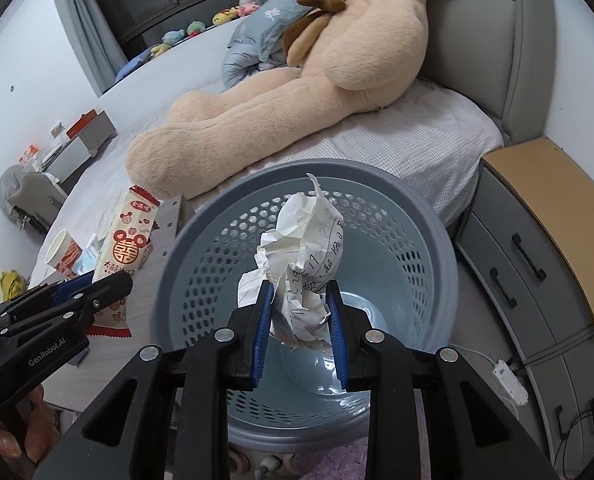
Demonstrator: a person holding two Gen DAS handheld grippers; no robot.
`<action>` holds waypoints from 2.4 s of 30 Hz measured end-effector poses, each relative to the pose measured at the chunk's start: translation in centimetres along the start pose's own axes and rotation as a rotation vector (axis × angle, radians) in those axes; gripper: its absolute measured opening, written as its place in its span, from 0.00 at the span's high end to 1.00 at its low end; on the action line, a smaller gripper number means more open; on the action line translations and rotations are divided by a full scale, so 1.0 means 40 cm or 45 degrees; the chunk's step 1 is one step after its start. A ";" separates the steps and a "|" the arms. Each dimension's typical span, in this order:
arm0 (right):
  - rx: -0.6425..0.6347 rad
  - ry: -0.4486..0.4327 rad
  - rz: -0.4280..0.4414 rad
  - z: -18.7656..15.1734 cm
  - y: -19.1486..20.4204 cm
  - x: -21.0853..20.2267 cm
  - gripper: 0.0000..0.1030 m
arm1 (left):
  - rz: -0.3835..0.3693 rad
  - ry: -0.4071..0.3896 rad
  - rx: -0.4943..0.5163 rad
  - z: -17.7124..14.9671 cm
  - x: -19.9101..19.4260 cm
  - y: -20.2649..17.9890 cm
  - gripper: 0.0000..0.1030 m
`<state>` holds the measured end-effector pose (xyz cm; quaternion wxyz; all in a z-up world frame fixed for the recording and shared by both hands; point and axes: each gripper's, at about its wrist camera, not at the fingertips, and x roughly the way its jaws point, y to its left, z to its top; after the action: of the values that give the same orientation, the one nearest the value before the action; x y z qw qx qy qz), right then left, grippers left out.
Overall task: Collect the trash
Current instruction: 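Carry paper and wrapper over the grey basket and open both tools, then move both tools back from the basket to the table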
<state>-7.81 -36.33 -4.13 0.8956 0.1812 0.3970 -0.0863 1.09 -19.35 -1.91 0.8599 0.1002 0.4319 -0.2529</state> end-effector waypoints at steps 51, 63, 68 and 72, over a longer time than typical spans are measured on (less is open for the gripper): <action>0.053 -0.004 -0.001 -0.014 -0.046 0.013 0.52 | 0.032 -0.006 0.008 0.012 0.016 -0.039 0.19; 0.027 -0.037 -0.001 -0.023 0.002 -0.026 0.46 | 0.034 -0.057 -0.011 -0.008 -0.045 0.006 0.16; 0.001 -0.047 0.008 -0.028 0.042 -0.038 0.45 | 0.036 -0.076 -0.036 -0.024 -0.074 0.041 0.16; -0.020 -0.048 0.029 -0.032 0.079 -0.043 0.44 | 0.049 -0.089 -0.055 -0.038 -0.096 0.073 0.16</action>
<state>-8.88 -32.89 -2.85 0.9053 0.1769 0.3785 -0.0763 -0.36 -14.91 0.08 0.8812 0.0811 0.4048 -0.2304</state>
